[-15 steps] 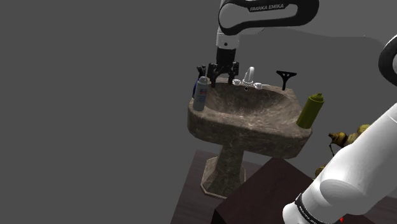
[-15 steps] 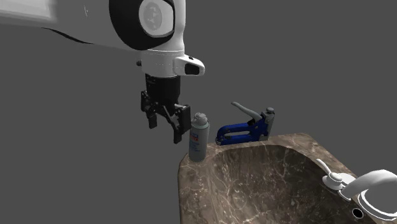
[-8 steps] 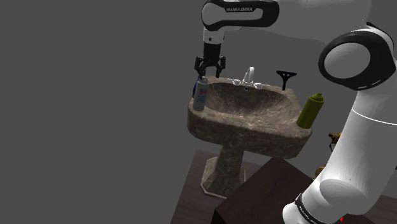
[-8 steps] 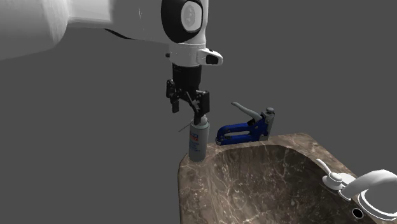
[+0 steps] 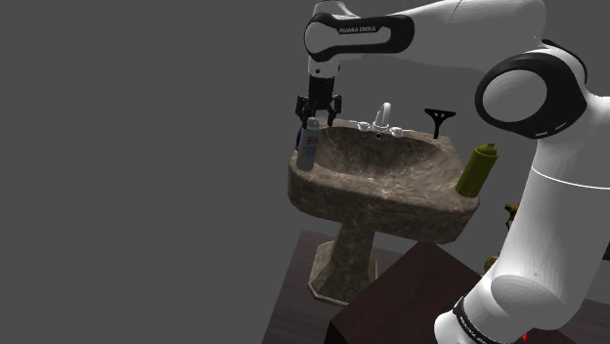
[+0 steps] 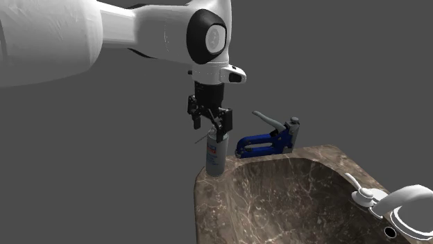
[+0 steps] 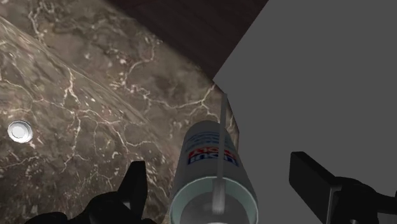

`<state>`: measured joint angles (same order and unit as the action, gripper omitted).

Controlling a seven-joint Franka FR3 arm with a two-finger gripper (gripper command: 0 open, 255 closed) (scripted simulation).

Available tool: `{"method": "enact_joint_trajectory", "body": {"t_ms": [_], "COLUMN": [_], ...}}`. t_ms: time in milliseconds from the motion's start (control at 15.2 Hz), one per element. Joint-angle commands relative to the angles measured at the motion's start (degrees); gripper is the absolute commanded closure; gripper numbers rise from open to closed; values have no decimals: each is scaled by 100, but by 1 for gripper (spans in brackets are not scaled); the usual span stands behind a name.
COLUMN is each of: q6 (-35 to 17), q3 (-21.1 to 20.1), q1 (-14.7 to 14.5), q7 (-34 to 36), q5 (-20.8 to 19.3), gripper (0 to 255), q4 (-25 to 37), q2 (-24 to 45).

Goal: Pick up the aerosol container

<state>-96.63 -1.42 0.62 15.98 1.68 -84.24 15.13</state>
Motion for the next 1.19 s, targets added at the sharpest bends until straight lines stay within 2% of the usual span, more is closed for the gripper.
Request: {"method": "enact_joint_trajectory", "body": {"t_ms": [0,66,132,726,1122], "q6": [-124,-123,-126,-123,359], "q3": [-4,-4,-4,-4,-5], "q1": [-7,-7,-6,-7,-7], "q7": [8,8,7,8,23], "q5": [2,2,1,2,-1], "gripper": [0,0,255,255,255], "q4": [-158,-155,-160,-155,374], "q2": [-37,-35,-37,-35,11]}}
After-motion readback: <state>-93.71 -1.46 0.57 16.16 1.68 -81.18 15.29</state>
